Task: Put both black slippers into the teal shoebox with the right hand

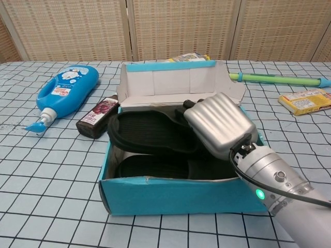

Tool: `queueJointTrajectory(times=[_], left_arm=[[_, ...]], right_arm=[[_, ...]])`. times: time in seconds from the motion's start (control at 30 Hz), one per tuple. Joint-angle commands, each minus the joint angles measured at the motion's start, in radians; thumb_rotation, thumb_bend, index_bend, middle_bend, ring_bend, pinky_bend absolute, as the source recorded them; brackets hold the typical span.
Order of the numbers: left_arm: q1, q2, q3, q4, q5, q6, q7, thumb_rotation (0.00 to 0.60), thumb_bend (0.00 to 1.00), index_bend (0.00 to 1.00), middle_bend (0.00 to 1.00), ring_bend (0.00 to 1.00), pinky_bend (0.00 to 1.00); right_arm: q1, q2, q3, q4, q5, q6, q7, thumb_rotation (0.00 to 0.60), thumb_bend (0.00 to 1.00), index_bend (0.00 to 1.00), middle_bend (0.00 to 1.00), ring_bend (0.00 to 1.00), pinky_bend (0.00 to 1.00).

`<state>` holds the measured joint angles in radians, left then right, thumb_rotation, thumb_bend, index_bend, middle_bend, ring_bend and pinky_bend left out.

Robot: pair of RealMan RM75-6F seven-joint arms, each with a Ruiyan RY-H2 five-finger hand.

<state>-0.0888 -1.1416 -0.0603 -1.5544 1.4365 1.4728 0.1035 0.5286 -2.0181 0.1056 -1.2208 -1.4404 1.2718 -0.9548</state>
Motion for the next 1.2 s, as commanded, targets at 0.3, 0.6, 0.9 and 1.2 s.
queueJointTrajectory(times=[0.3,0.6,0.9,1.2], left_arm=[[-0.002,-0.006,-0.003,0.008,-0.005,-0.002,0.004,0.600,0.41,0.03,0.00,0.09,0.54],[-0.004,-0.008,-0.007,0.006,-0.017,-0.008,0.010,0.600,0.41,0.03,0.00,0.09,0.54],[-0.004,-0.008,-0.009,0.004,-0.024,-0.011,0.013,0.600,0.41,0.03,0.00,0.09,0.54],[-0.006,-0.009,-0.011,0.003,-0.031,-0.015,0.018,0.600,0.41,0.03,0.00,0.09,0.54]], right_arm=[[-0.015,0.009,0.036,-0.031,0.132,-0.052,-0.167,0.600,0.03,0.63,0.65,0.52,0.53],[-0.003,0.082,0.043,-0.163,0.064,-0.027,-0.003,0.600,0.03,0.38,0.43,0.25,0.38],[-0.012,0.229,0.051,-0.412,0.056,-0.030,0.082,0.600,0.03,0.13,0.22,0.02,0.23],[-0.007,0.306,0.067,-0.544,0.106,-0.062,0.147,0.600,0.03,0.10,0.17,0.00,0.15]])
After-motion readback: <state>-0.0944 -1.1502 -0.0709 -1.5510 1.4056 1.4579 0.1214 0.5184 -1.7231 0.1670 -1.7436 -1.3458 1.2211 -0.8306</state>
